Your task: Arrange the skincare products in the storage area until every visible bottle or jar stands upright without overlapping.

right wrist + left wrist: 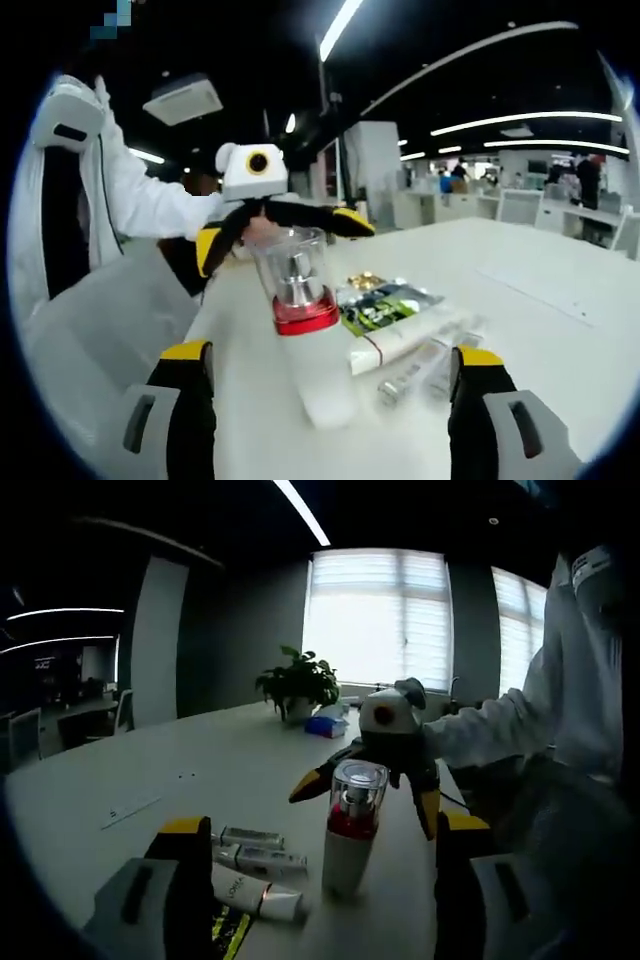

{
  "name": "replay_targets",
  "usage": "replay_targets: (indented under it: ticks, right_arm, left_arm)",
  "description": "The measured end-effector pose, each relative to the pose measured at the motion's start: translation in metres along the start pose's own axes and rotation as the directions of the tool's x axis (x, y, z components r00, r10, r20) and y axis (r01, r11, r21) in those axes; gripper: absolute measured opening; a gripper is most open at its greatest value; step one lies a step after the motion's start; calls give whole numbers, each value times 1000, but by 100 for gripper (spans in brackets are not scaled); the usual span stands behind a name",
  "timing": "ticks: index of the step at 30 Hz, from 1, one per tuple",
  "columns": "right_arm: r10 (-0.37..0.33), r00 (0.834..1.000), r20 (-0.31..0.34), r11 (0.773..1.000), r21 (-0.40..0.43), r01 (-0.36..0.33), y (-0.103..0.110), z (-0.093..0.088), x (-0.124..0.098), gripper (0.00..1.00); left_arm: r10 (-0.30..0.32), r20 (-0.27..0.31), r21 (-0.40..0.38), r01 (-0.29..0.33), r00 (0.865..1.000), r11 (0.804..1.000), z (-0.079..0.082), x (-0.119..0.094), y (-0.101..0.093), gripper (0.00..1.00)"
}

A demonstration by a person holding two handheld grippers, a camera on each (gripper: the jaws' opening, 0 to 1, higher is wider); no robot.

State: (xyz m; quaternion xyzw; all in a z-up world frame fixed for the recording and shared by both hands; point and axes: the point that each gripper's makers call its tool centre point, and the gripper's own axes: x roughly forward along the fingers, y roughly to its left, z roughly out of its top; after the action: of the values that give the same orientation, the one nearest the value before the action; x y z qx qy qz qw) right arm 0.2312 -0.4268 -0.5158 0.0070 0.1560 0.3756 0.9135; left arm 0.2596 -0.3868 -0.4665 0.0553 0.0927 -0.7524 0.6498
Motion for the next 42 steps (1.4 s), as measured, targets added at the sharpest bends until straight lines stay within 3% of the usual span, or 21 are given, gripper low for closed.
replay_targets:
  ticks: [5,14,16,19,24,26,32,42]
  right_arm:
    - [-10,1000,-2,1000,-3,10,3,2,-2,99]
    - [-42,999,-2,999,-1,42,9,6,-7,99]
    - [-45,998,-34,999,18,46,10,2,-8,98]
    - [-52,997,-51,999,14,52,13,0,-7,99]
    - [-57,997,-46,998,34,59,16,4,-8,98]
    - [-64,997,-46,997,35,65,17,5,-8,96]
    - [-56,998,-23,998,34,57,24,13,-10,89]
    - [-59,997,-42,997,57,61,33,19,-7,99]
  left_arm:
    - [20,-31,-2,-20,999,1000,-6,-8,1,87]
    - [44,-20,-51,-45,999,998,-7,-22,-3,97]
    - [57,-18,-41,-58,998,997,-7,-26,-2,99]
    - [36,-26,-71,-38,999,997,-8,-27,-13,92]
    - [71,-44,-20,-72,996,997,-8,-33,-15,96]
    - [87,-25,11,-87,996,996,-4,-36,-16,97]
    - [127,-67,2,-127,990,992,-9,-46,-13,97]
    - [156,-65,-16,-157,986,987,-9,-64,-13,99]
